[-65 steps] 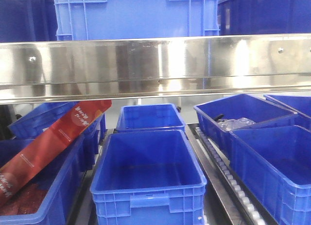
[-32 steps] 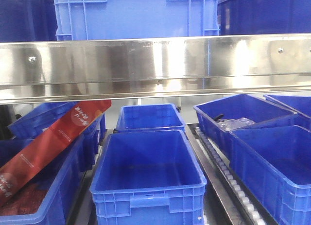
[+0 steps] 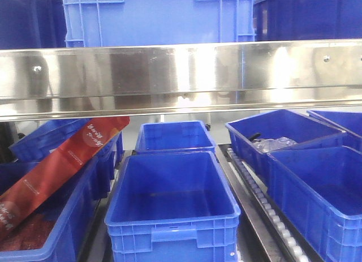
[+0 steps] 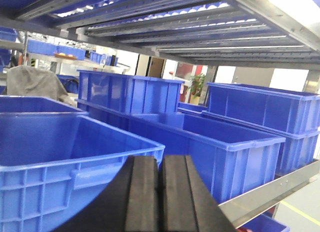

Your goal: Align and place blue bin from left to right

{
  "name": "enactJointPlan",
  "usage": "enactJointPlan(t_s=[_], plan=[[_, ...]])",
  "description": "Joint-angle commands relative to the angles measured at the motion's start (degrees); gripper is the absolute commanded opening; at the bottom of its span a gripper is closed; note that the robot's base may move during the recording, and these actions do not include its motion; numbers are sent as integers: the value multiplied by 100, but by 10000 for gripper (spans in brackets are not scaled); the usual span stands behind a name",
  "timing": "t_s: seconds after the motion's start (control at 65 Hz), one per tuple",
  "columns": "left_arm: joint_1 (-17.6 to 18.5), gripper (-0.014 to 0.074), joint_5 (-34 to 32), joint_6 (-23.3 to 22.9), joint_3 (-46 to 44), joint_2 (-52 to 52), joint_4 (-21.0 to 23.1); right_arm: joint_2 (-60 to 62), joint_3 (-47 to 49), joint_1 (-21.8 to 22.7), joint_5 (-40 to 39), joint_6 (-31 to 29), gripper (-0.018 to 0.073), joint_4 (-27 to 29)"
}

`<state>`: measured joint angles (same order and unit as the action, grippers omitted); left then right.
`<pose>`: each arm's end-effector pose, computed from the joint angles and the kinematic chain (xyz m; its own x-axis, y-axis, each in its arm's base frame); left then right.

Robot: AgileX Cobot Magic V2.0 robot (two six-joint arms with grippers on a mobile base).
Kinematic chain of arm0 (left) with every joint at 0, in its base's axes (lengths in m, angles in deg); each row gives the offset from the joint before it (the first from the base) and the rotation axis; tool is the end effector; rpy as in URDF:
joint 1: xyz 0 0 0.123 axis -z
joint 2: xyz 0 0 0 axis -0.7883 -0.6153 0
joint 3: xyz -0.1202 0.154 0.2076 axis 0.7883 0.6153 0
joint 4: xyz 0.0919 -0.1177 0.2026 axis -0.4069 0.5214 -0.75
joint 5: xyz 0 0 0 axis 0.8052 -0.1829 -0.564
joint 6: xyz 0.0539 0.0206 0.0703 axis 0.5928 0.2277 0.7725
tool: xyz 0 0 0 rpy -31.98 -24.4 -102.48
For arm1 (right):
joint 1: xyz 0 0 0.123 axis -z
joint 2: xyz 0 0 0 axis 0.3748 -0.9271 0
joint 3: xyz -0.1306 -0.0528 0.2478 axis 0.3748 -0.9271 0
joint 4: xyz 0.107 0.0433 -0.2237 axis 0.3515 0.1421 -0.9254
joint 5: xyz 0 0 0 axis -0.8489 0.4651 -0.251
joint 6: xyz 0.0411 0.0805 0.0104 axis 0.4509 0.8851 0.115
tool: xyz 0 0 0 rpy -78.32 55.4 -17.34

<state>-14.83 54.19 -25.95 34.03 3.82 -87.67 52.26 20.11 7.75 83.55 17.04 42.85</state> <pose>0.0928 -0.0619 0.4338 0.0481 -0.2606 -0.9642 0.5625 0.8048 -0.1895 0.0552 0.0142 0.2068 0.0187 -0.0129 -0.9997 -0.2477 0.9687 -0.0172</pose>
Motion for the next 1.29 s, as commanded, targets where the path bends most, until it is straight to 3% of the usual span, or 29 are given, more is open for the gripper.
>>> enactJointPlan(t_s=[0.0,0.062,0.123,0.246,0.323,0.385,0.523,0.647,0.739,0.924,1.155,1.278], plan=[[-89,-111,25,21,129,137,67,34,0,-13,-85,8,-78,26],[-261,-111,15,40,381,304,107,34,0,-13,-85,8,-78,26],[-528,-111,15,472,739,624,255,34,0,-13,-85,8,-78,26],[-1296,-111,-147,2366,1736,1374,1470,34,0,-13,-85,8,-78,26],[-1818,-111,-252,3139,2384,1822,2184,34,0,-13,-85,8,-78,26],[-2267,-111,-289,3311,2870,2215,2511,34,0,-13,-85,8,-78,26],[-3138,-111,-289,3311,3705,2938,2641,34,0,-13,-85,8,-78,26],[-3594,-111,-334,3311,4209,3415,2859,34,0,-13,-85,8,-78,26],[-3751,-111,-398,3341,4529,3514,2859,34,0,-13,-85,8,-78,26],[-3679,-111,-993,3612,4853,3514,2880,34,0,-13,-85,8,-78,26],[-3616,-111,-816,3621,4853,3514,2846,34,0,-13,-85,8,-78,26],[-3616,-111,-808,3886,4853,3514,2840,34,0,-13,-85,8,-78,26]])
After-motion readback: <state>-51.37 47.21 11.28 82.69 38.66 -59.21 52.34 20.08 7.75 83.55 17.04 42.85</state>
